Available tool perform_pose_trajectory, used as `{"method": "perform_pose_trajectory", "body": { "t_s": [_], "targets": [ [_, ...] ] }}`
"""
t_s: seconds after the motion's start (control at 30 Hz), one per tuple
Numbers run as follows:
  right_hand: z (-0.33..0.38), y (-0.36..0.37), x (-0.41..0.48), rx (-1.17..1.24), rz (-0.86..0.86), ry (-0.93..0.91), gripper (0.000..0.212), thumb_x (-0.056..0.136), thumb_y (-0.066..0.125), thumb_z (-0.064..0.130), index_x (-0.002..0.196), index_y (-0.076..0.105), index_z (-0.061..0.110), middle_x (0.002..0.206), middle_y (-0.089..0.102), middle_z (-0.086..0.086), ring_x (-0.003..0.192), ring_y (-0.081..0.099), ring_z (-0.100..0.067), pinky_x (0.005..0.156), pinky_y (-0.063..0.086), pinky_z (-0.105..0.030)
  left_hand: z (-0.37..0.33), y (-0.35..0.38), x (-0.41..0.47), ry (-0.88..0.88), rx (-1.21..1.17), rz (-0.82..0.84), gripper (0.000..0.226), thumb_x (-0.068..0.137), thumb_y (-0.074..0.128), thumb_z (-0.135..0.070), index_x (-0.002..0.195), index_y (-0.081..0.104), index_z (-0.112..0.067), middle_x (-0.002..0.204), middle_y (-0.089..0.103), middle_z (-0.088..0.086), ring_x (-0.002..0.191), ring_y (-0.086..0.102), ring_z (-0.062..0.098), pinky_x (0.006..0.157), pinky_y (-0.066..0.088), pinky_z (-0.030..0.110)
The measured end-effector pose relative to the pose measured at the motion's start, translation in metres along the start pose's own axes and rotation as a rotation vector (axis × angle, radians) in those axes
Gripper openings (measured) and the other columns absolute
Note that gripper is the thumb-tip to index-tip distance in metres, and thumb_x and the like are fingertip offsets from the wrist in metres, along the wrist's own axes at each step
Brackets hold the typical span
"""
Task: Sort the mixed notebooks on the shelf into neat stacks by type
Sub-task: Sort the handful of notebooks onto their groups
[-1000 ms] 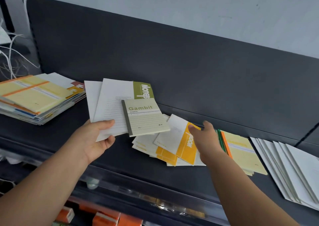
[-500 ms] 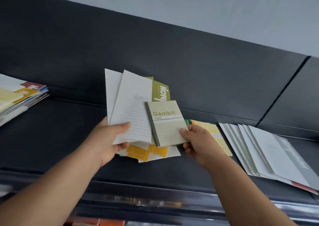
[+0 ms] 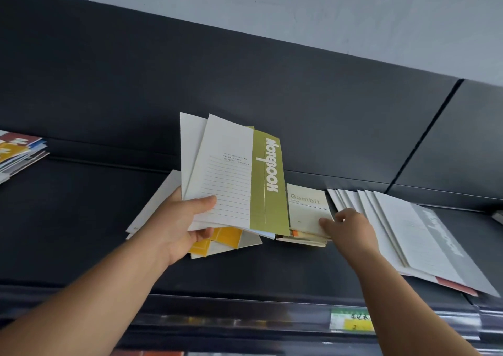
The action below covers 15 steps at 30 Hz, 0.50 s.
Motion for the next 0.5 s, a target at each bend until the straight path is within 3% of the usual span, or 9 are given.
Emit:
{"method": "perform_pose_trajectory", "body": {
  "t_s": [0.13, 0.2, 0.27, 0.33, 0.4, 0.5],
  "targets": [
    [0.009, 0.001, -0.002, -0.129, -0.122, -0.152, 0.022, 0.090, 0.060, 0.040, 0.094, 0.054, 0.019, 0.109, 0.056, -0.007, 0.088, 0.052, -0.025, 0.075, 0.041, -0.031, 0.003, 0.008, -0.001, -0.028, -0.003, -0.001, 0.031, 0.088, 0.060, -0.002, 0.114, 0.065, -0.019, 0.095, 0.074, 0.004, 0.079, 0.065, 0.023, 0.041, 0.044, 0.023],
    [0.024, 0.001, -0.008, 0.179, -0.041, -0.181, 0.026, 0.093, 0.057, 0.042, 0.101, 0.061, 0.017, 0.110, 0.063, -0.003, 0.095, 0.059, -0.024, 0.083, 0.047, -0.032, 0.005, 0.013, -0.001, -0.038, -0.012, -0.006, 0.030, 0.090, 0.060, -0.004, 0.115, 0.064, -0.018, 0.101, 0.073, 0.007, 0.082, 0.066, 0.025, 0.040, 0.043, 0.023],
    [0.043, 0.003, -0.021, 0.663, 0.320, -0.023, 0.033, 0.095, 0.055, 0.044, 0.110, 0.065, 0.015, 0.104, 0.071, -0.002, 0.092, 0.069, -0.023, 0.079, 0.055, -0.035, 0.006, 0.018, 0.000, -0.043, -0.013, -0.023, 0.026, 0.093, 0.059, -0.010, 0.116, 0.064, -0.019, 0.107, 0.072, 0.009, 0.085, 0.066, 0.027, 0.039, 0.043, 0.024],
    [0.054, 0.009, -0.029, 0.863, 0.562, 0.080, 0.032, 0.094, 0.061, 0.039, 0.112, 0.065, 0.013, 0.103, 0.075, -0.004, 0.091, 0.073, -0.023, 0.074, 0.057, -0.034, 0.006, 0.024, -0.002, -0.044, 0.010, -0.037, 0.023, 0.096, 0.055, -0.022, 0.117, 0.064, -0.020, 0.107, 0.072, 0.008, 0.085, 0.066, 0.027, 0.040, 0.043, 0.025],
    [0.055, 0.015, -0.030, 0.890, 0.535, 0.070, 0.029, 0.089, 0.069, 0.021, 0.115, 0.062, 0.009, 0.100, 0.076, -0.004, 0.088, 0.073, -0.021, 0.073, 0.056, -0.032, 0.004, 0.029, -0.004, -0.043, 0.030, -0.053, 0.028, 0.099, 0.049, -0.035, 0.117, 0.064, -0.021, 0.103, 0.073, 0.007, 0.082, 0.065, 0.026, 0.040, 0.042, 0.025],
    [0.053, 0.015, -0.028, 0.986, 0.489, 0.069, 0.023, 0.089, 0.067, 0.006, 0.110, 0.063, 0.011, 0.095, 0.077, -0.002, 0.081, 0.074, -0.017, 0.068, 0.056, -0.031, -0.001, 0.033, -0.008, -0.048, 0.010, -0.085, 0.039, 0.099, 0.042, -0.046, 0.110, 0.067, -0.018, 0.093, 0.075, 0.007, 0.075, 0.064, 0.028, 0.040, 0.040, 0.025]
  ]
}}
Point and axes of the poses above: each hand's wrist, its own x-axis towards the middle knuckle, its own y-axis out of the palm, z = x × y, the point moved 1 cm from there along x, towards the middle knuckle
